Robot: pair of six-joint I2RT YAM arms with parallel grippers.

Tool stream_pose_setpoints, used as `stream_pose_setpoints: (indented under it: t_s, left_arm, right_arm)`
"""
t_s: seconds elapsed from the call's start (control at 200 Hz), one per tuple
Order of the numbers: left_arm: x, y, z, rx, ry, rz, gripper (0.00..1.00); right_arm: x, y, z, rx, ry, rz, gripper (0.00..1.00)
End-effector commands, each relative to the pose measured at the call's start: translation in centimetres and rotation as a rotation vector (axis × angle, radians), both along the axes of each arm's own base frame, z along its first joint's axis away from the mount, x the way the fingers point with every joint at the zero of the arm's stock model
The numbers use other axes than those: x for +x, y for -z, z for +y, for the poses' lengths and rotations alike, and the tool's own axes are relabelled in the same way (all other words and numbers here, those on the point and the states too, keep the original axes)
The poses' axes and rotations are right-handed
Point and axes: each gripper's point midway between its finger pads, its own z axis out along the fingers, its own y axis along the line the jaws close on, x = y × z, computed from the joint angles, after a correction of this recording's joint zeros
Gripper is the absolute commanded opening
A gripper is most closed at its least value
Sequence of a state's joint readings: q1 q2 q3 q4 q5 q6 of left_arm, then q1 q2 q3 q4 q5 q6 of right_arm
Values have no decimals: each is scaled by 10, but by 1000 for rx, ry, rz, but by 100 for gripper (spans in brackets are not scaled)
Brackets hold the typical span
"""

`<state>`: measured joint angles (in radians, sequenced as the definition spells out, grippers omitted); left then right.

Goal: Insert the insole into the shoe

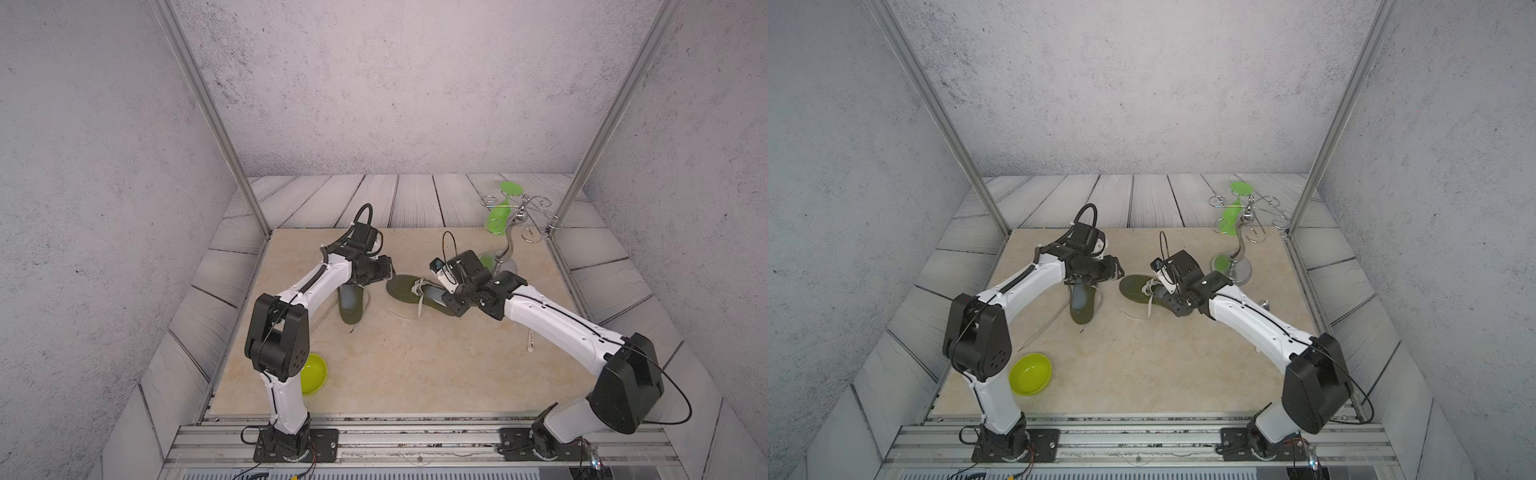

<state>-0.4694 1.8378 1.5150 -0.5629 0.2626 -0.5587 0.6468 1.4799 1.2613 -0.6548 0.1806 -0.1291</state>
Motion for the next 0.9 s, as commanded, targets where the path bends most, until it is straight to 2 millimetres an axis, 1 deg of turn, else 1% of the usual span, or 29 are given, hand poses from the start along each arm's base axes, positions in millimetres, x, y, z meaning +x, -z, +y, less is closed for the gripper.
stream_pose_setpoints:
  t_s: [0.0,0.075,0.17,0.315,0.46,0.53,0.746,0.806,0.896]
  left_arm:
    - [-17,-6,-29,-20,-57,-33,62]
    - [-31,0,-50,-73,-94,-11,62]
    - [-43,10,-67,-150,-172,18,62]
    - [-53,19,-78,-212,-306,18,62]
    - [-58,23,-94,-244,-365,25,62]
    - [-60,27,-99,-261,-403,40,62]
    - [-69,20,-109,-281,-481,13,61]
    - [-70,26,-110,-300,-528,26,60]
    - [-67,38,-120,-382,-593,66,57]
  right_arm:
    - [-7,-8,-20,4,107,-4,43]
    - [-7,-13,-26,28,147,-7,43]
    - [-8,-17,-34,69,182,-9,43]
    - [-9,-22,-45,95,213,-7,43]
    - [-9,-25,-52,102,230,-5,43]
    - [-8,-26,-54,110,234,-6,43]
    - [-7,-28,-57,110,239,-10,43]
    - [-6,-29,-58,115,241,-11,43]
    - [-5,-30,-57,126,242,-10,42]
